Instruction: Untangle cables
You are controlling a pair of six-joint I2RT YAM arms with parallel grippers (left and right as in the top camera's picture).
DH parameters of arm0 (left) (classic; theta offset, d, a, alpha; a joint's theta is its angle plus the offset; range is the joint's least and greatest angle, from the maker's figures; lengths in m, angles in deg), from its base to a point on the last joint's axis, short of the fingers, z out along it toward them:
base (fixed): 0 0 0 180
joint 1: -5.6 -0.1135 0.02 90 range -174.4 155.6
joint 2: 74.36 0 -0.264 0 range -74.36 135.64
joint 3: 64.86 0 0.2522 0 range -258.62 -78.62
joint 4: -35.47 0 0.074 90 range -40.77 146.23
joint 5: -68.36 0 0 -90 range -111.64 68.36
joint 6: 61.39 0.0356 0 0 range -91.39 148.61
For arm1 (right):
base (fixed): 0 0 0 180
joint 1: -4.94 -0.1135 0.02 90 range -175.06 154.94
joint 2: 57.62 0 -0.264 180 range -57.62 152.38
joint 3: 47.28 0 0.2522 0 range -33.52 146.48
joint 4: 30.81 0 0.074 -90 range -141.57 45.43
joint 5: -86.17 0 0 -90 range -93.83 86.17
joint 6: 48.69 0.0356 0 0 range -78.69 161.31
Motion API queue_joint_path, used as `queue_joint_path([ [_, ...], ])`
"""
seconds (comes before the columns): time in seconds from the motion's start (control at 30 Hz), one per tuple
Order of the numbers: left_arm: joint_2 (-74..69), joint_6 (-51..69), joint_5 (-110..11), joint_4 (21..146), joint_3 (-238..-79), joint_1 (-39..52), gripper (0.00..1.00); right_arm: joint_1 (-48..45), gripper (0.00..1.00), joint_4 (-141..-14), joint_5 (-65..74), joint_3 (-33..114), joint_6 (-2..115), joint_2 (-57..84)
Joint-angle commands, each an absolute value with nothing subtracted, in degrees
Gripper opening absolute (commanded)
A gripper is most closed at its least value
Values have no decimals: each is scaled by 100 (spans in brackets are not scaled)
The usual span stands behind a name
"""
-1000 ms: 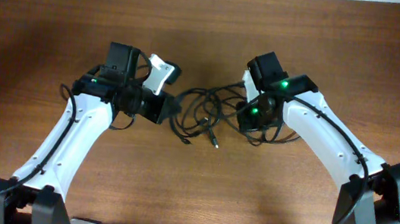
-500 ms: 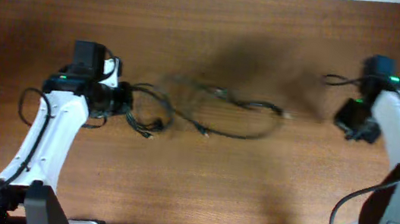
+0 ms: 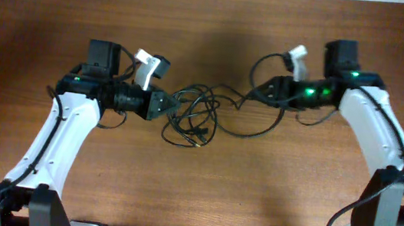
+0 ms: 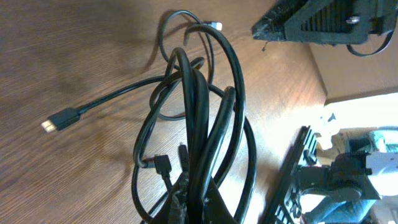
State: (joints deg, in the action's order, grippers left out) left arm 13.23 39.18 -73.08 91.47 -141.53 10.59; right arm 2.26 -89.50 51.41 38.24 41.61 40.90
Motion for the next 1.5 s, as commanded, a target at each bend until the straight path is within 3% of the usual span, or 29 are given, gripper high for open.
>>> queue_joint_path([
  [0.0, 1284, 4115, -7151, 9123, -14145, 1378, 0, -191, 59, -8753, 5941, 3783, 4279, 3948],
  [0.17, 1284, 4115, -7133, 9031, -14145, 1763, 0, -598, 60, -8170, 5934, 3783, 5435, 3948],
  [0.37, 1284, 4073, -7004, 8712, -14145, 1909, 0, -753, 60, -8554, 5534, 3783, 6143, 3948],
  [0.5, 1284, 3525, -5782, 8675, -14145, 1907, 0, -742, 60, -9024, 4177, 3783, 6158, 3950],
  [1.03, 1284, 3534, -6558, 8673, -14145, 2570, 0, -744, 64, -8961, 4199, 3783, 6331, 3948],
  [1.07, 1284, 3534, -6565, 8653, -14145, 2570, 0, -744, 58, -8963, 4201, 3783, 6329, 3948],
  [1.13, 1284, 3534, -7002, 8515, -14145, 2570, 0, -744, 25, -8983, 4201, 3783, 6329, 3950],
  [1.23, 1284, 3531, -7183, 8205, -14145, 2570, 0, -744, 5, -8985, 4199, 3783, 6327, 3950],
  [1.37, 1282, 3527, -6469, 8185, -14145, 2493, 0, -742, 4, -9204, 3679, 3783, 6324, 3950],
  [1.47, 1115, 3442, -5944, 8181, -14153, 1986, 0, -738, 4, -10032, 1836, 3783, 6327, 3948],
])
